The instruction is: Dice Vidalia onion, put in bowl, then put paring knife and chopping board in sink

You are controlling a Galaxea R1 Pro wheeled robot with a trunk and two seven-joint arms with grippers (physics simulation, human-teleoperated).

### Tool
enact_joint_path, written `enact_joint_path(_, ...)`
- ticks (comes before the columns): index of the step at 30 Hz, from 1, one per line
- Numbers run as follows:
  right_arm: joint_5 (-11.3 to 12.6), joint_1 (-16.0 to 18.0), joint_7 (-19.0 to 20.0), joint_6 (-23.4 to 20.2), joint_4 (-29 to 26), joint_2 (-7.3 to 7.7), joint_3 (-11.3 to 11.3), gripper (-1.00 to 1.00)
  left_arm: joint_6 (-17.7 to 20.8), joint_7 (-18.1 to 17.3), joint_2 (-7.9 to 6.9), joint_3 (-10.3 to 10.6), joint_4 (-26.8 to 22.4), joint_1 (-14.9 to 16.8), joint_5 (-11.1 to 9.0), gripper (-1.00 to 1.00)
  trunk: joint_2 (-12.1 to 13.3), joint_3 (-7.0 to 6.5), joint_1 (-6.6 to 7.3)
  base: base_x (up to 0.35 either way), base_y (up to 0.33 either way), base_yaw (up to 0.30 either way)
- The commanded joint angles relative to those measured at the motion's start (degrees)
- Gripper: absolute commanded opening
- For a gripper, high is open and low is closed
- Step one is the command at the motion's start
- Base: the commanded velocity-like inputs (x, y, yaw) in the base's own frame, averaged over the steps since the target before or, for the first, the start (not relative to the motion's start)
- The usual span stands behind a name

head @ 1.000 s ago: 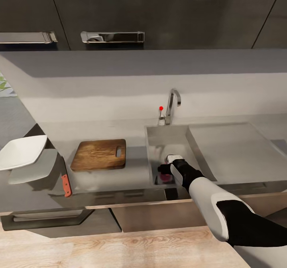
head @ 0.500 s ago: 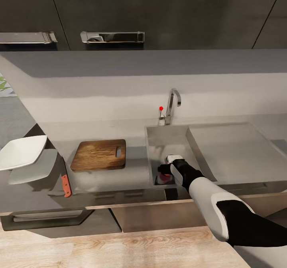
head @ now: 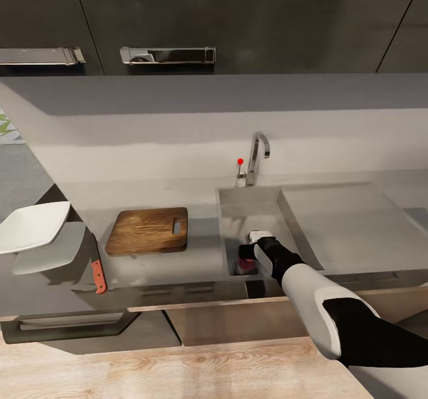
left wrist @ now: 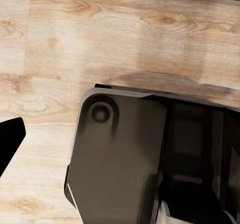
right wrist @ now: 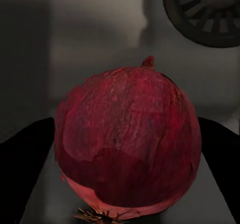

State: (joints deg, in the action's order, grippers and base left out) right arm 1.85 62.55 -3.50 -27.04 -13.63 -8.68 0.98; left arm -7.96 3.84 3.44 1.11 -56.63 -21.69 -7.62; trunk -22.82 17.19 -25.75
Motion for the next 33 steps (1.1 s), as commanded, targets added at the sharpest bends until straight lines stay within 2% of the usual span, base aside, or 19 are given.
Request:
enact_joint_path(1, 0.36, 0.02, -0.28, -0.29, -0.08, -0.02, 0.08, -1.00, -0.13, 0.20, -0.02, 0.12, -0.04, -0.02, -0.55, 1.00, -0.10, 0.09, -0.04, 0.000, 0.000, 0.000)
enact_joint_path(14, 0.42, 0.02, -0.37, -0.29, -0.08, 0.03, 0.08, -1.00, -0.13, 0.20, -0.02, 0.12, 0.02, -0.02, -0.55, 1.00, -0.10, 0.04, -0.04, 0.000, 0.000, 0.000)
enact_joint_path(33, 0.44, 0.02, -0.37, -0.29, -0.08, 0.25, 0.08, -1.00, -0.13, 0.20, -0.02, 0.12, -0.03, -0.02, -0.55, 1.00, -0.10, -1.61, -0.04, 0.000, 0.000, 0.000)
